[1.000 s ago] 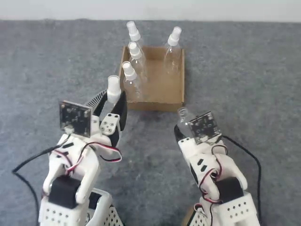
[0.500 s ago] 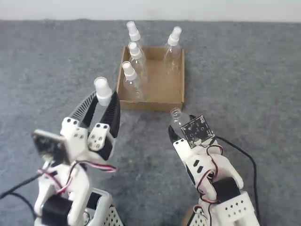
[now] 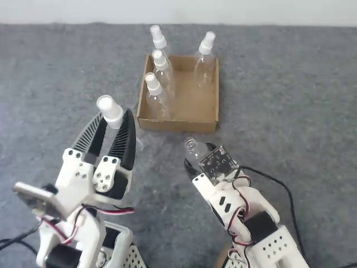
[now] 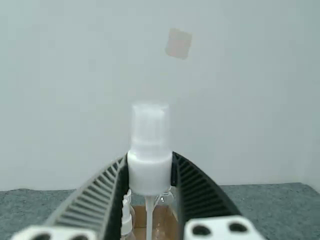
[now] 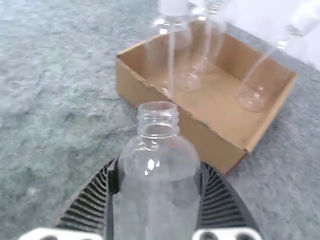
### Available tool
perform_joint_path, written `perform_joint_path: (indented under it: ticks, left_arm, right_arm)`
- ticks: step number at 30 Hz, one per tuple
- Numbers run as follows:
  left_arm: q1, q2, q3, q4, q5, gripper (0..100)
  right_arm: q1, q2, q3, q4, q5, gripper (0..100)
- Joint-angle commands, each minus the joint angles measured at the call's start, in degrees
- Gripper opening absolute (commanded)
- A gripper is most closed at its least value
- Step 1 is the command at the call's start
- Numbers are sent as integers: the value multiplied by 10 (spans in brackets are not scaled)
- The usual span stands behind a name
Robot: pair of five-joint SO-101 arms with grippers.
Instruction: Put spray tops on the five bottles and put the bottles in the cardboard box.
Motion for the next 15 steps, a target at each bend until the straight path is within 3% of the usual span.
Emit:
perform_joint_path:
  ticks: [1, 15]
  left_arm:
    - [3, -5, -4, -20, 37, 13]
    - [82, -6, 51, -48, 38, 13]
  right_arm:
    - [-15, -14, 7, -63, 8, 38]
    - [-66, -14, 33, -132, 8, 38]
